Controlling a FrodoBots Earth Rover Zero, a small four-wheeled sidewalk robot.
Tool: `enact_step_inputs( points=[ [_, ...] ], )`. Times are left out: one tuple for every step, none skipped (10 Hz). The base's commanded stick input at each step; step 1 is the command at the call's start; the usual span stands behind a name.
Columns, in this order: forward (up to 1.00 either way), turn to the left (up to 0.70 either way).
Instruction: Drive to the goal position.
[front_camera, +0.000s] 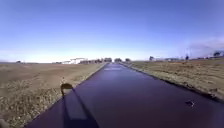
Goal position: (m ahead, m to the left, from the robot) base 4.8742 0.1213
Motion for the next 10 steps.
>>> enact_step_inputs(
  points=[
    [1.0,0.0],
    [1.0,0.0],
    [1.0,0.0],
    [1.0,0.0],
    [1.0,0.0],
    [1.0,0.0],
    [1.0,0.0],
    [1.0,0.0],
    [1.0,0.0],
    [1.0,0.0]
  ],
)
